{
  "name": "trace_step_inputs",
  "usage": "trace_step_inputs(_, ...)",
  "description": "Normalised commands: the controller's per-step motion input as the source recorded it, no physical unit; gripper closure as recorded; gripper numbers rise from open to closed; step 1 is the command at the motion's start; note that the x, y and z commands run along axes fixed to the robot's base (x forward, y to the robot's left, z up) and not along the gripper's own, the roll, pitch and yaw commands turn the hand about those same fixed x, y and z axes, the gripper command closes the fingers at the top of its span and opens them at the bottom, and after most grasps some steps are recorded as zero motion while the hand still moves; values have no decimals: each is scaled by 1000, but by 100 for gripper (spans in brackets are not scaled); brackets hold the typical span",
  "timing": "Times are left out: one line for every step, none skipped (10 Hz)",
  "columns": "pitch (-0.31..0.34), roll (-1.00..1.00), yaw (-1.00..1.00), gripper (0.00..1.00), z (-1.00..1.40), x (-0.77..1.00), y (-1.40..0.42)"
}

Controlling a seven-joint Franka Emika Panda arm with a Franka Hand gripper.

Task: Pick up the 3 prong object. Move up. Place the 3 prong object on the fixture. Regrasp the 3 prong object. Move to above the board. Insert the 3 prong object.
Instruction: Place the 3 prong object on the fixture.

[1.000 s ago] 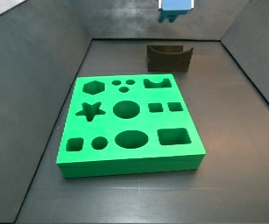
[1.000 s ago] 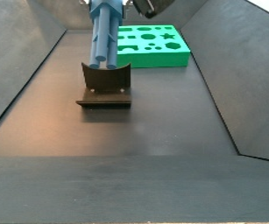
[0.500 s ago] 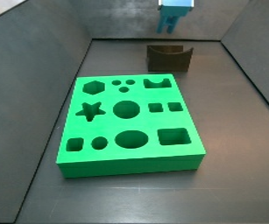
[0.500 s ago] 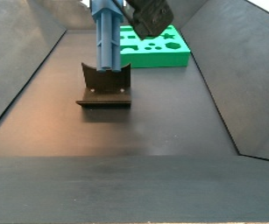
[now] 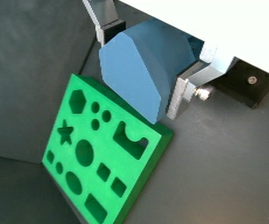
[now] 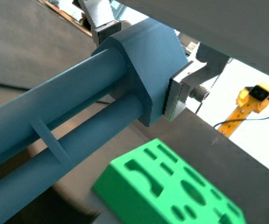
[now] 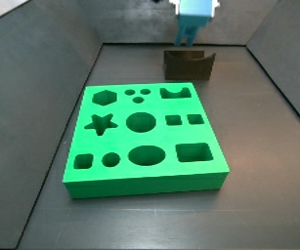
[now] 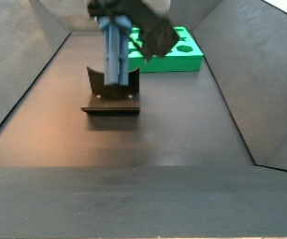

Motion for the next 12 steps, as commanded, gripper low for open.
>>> trace_step_inputs(-91, -70, -68, 100, -1000, 102, 24)
trace_step_inputs(-102, -58, -35, 100, -1000, 104, 18)
trace_step_inputs(-106, -54, -23, 100, -1000, 112, 17)
trace_step_inputs(-94, -55, 3, 100, -817, 101, 11)
trace_step_inputs(-80, -60, 20, 100, -632, 89, 8)
trace_step_inputs(-67, -58, 33, 100, -421, 68, 6)
trace_step_inputs(-62, -42, 33, 100, -349, 55, 27)
trace_step_inputs(-64, -30, 25, 100, -300, 48, 71)
trace_step_inputs(-62, -29, 24, 100, -299, 46, 71)
trace_step_inputs(-61, -29, 24, 100, -300, 45, 71)
trace_step_inputs(-60, -29, 23, 100, -300, 44, 71)
trace_step_inputs(-60, -29, 23, 100, -300, 44, 71)
